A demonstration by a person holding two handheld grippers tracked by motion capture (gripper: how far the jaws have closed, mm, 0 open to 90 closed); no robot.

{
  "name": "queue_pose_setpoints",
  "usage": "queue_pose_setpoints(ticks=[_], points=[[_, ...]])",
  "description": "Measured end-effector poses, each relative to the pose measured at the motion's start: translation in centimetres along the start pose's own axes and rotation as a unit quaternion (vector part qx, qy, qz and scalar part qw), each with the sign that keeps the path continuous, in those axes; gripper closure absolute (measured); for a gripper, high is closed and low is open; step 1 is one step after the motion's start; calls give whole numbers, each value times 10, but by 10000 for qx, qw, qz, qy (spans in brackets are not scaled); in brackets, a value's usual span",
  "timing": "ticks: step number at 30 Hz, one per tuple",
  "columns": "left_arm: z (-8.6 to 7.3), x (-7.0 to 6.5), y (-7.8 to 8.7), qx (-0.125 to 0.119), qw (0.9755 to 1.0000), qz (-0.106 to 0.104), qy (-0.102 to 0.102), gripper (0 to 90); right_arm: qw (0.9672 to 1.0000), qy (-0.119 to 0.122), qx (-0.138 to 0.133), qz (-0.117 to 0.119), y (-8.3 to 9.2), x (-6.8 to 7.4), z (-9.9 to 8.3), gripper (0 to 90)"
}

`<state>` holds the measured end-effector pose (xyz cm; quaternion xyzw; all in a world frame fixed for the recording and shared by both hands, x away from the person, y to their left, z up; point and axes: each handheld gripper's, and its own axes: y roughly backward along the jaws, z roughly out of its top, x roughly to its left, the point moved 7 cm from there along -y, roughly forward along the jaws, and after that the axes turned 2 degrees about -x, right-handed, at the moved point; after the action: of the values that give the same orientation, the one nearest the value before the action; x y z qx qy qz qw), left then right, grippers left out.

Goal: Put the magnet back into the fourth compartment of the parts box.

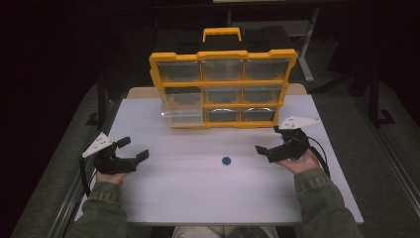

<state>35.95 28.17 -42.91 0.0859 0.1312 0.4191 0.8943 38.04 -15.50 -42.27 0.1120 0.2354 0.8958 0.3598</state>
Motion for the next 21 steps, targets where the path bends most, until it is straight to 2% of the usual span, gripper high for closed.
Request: queue_pose_setpoints(ticks=[21], points=[[-1,1,0,41,10000,44,11,0,9985,281,302,349,-29,18,12,0]])
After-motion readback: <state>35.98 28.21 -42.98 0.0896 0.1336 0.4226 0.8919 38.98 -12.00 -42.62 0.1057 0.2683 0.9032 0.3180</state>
